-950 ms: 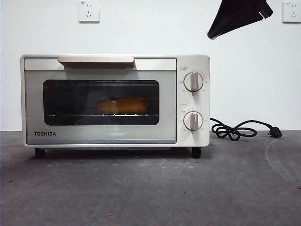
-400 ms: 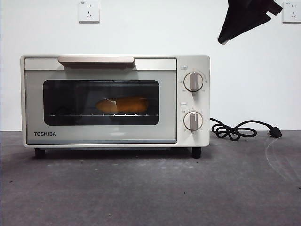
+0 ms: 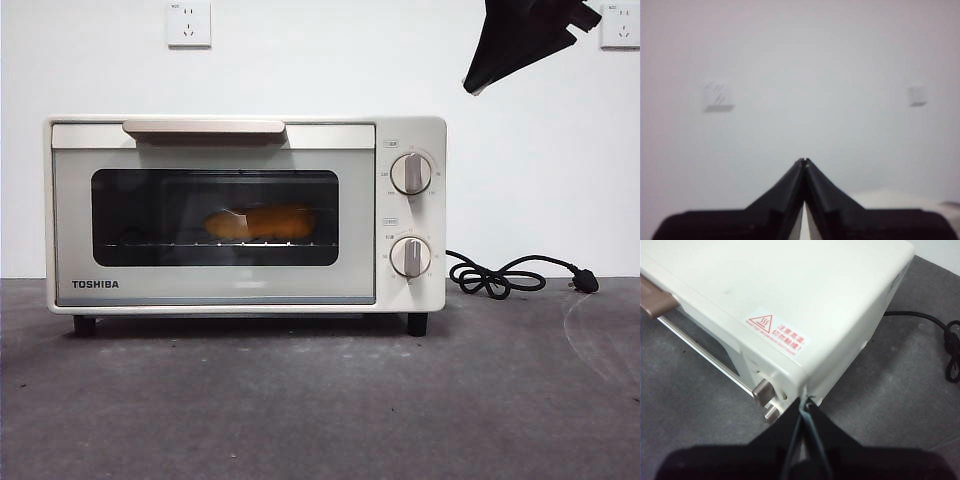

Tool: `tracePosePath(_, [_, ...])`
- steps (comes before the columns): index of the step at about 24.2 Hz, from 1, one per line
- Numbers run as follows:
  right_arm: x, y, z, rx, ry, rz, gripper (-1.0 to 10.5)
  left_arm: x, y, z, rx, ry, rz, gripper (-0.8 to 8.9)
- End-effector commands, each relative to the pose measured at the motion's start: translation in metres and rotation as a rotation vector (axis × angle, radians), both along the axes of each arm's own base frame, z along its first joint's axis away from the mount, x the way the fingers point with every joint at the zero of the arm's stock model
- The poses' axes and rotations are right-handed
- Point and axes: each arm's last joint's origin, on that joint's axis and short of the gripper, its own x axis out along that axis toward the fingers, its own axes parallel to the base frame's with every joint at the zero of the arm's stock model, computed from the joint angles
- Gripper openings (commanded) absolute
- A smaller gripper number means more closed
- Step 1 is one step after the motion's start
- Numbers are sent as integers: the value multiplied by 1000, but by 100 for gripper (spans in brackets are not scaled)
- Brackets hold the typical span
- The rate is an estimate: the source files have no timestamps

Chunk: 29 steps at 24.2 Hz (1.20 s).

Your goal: Take the corn from the table,put the corn in the oven

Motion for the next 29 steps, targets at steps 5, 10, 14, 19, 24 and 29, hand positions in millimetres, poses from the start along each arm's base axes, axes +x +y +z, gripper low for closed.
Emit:
tracePosePath(5, [2, 0, -1, 3, -1, -4, -1, -1, 3, -67, -33, 122, 86, -4])
tracePosePath(10, [2, 1, 0, 3, -6, -6, -1, 2, 6, -87, -40, 323, 165, -4])
tracePosePath(14, [3, 0, 0, 1, -17, -13, -1, 4, 7, -103, -35, 485, 220, -4])
tracePosePath(19, [3, 0, 0, -1, -18, -16, -1, 2, 7, -117, -17, 639, 231, -4])
tracePosePath(24, [3, 0, 0, -5, -19, -21, -1, 2, 7, -117, -17, 639, 231, -4])
tracePosePath(29, [3, 0, 0, -5, -19, -21, -1, 2, 7, -117, -19, 638, 228, -4])
